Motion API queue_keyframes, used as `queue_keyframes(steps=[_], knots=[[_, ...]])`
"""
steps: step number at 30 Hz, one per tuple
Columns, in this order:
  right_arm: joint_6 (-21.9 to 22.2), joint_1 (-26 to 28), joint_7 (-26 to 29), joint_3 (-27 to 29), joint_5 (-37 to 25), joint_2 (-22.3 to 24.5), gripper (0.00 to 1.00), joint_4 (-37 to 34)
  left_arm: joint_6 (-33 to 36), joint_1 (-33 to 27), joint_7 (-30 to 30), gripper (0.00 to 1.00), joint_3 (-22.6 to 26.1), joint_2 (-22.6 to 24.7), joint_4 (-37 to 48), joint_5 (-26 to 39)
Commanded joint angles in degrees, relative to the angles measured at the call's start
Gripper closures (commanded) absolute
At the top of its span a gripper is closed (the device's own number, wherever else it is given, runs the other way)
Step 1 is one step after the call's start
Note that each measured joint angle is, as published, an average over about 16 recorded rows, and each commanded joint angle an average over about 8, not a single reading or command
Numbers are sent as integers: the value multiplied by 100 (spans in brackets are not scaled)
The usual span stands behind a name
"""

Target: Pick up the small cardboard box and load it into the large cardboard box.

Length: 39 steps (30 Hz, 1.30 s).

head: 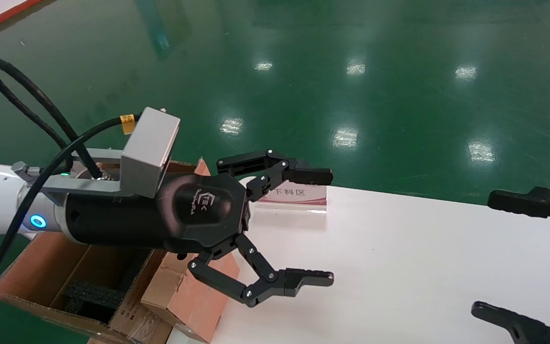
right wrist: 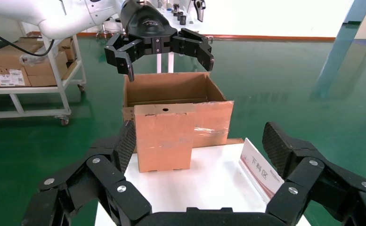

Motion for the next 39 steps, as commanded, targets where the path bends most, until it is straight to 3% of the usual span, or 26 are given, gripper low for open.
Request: queue_keyframes(steps=[1,10,22,29,39], knots=[[0,0,0,0,0,0,0,0,1,0,1,0,-2,5,1,-9],[-1,2,-2,-3,1,0,0,-3,-71,-214,-274,0,217,-211,-228,620],[0,4,-5,-8,4,1,0,-6,334,-1702,-1064,0,1142,-215,-387,2484],[1,5,-7,-11,6,2,0,-6,520,-2882,-1781,0,2223,-78,-377,3280],[3,6,-9,-16,9,4,0,-6,552,-4574,-3149,0,4176,186,-354,3734]])
